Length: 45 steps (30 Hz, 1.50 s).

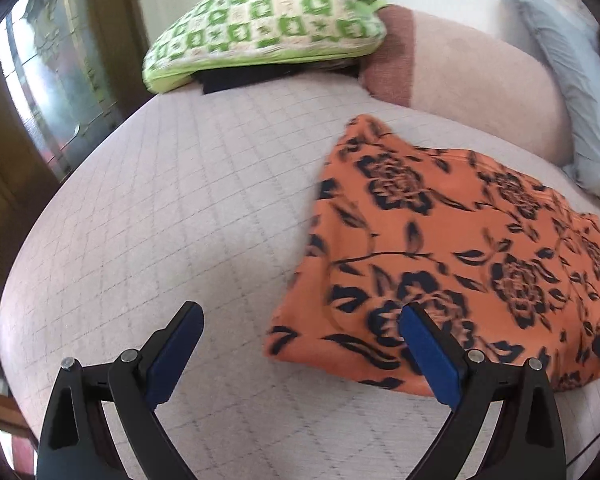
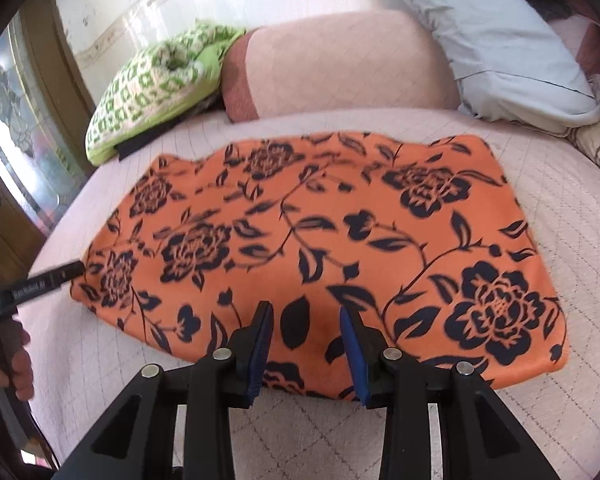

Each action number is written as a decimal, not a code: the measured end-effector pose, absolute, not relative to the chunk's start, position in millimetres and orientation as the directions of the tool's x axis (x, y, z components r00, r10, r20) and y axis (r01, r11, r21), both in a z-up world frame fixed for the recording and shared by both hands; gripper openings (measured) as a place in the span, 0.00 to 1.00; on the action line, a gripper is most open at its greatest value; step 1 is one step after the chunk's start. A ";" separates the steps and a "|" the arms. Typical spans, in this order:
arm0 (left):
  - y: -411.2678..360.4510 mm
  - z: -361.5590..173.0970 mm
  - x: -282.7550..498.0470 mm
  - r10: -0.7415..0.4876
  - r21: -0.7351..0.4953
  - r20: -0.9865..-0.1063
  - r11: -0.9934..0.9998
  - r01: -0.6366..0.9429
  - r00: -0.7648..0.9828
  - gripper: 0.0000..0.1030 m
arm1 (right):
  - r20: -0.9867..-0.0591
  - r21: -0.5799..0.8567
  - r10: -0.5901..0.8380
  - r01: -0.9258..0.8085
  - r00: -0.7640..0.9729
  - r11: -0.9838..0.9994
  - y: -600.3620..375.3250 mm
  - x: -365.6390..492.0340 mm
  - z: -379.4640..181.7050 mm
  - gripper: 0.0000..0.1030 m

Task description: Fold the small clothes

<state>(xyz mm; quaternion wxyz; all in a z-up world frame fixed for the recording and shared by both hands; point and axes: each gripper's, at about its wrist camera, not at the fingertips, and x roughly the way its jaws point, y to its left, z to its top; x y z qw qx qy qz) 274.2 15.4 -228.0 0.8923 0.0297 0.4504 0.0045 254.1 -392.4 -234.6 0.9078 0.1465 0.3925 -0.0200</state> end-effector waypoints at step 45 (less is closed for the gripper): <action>-71.7 -238.0 304.4 -0.019 0.112 -0.800 0.977 0.181 0.600 1.00 | -0.745 0.253 0.047 0.218 0.666 0.943 -421.8 300.6 -245.7 0.37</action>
